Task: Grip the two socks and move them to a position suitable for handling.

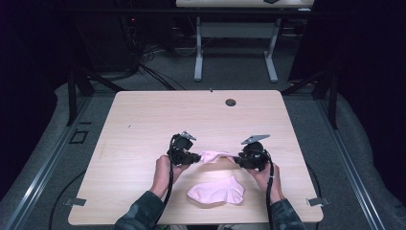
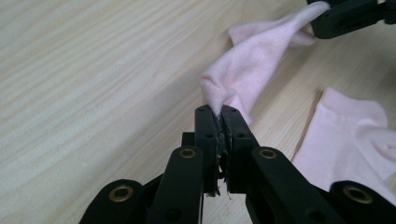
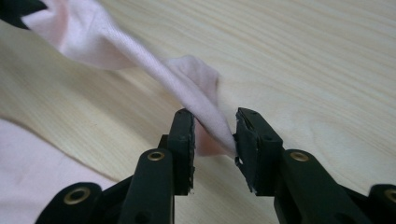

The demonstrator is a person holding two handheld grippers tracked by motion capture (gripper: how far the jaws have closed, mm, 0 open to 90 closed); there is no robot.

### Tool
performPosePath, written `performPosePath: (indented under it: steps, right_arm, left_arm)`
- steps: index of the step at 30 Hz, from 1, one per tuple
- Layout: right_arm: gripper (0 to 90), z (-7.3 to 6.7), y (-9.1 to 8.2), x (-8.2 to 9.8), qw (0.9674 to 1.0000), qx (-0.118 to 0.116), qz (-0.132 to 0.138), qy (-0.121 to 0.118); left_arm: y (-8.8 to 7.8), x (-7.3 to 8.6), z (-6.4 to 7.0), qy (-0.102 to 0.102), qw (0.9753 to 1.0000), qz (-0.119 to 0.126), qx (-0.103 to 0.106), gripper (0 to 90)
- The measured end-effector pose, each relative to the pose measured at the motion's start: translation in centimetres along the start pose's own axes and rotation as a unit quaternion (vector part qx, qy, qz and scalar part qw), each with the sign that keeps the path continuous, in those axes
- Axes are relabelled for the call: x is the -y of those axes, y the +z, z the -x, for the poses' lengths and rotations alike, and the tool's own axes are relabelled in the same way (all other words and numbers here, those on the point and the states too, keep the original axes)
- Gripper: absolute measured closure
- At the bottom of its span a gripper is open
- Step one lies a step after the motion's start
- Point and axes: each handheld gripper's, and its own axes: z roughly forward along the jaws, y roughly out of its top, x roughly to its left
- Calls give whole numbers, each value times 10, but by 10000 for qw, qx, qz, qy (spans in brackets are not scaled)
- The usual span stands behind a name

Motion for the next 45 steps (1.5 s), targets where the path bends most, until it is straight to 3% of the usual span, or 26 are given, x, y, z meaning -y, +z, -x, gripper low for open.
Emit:
performPosePath:
  steps: [5,6,9,11,14,20,22,26,27,31,36,42,45]
  right_arm:
    - [673,-2,0,3,9995,-285,-123,-106]
    - [657,-2,-2,5,9988,-395,-269,-137]
    - [631,0,-6,10,9979,-559,-326,-79]
    - [613,1,-8,11,9977,-599,-321,-87]
    - [562,7,-19,16,9959,-868,-258,-32]
    - [555,17,-25,13,9980,-614,-3,135]
    - [559,17,-19,7,9986,-533,26,24]
    - [559,14,-4,-2,9981,-583,-117,-165]
    - [562,10,10,-8,9974,-604,-251,-306]
    - [594,7,24,-12,9964,-630,-415,-387]
    - [695,7,31,-12,9958,-648,-541,-349]
    - [799,8,33,-9,9954,-680,-603,-313]
    - [838,8,33,-8,9955,-746,-549,-203]
  left_arm:
    - [3,7,-6,-36,9999,-109,5,841]
    - [3,10,-8,-67,9999,-157,14,808]
    - [0,14,-10,-103,9998,-194,11,720]
    - [-2,14,-11,-97,9997,-220,-17,635]
    - [-10,15,-12,-112,9998,-162,-105,570]
    - [-16,10,-14,-252,9996,-10,-132,490]
    - [-12,7,-12,-215,9997,-72,-83,461]
    - [-1,2,-5,-120,9998,-178,-55,403]
    - [2,1,-3,-101,9997,-208,-38,402]
    - [15,-5,6,44,9992,-400,-84,422]
    - [25,-6,13,227,9971,-674,-263,599]
    - [28,-4,15,349,9965,-708,-263,807]
    - [29,-2,15,413,9964,-680,-277,846]
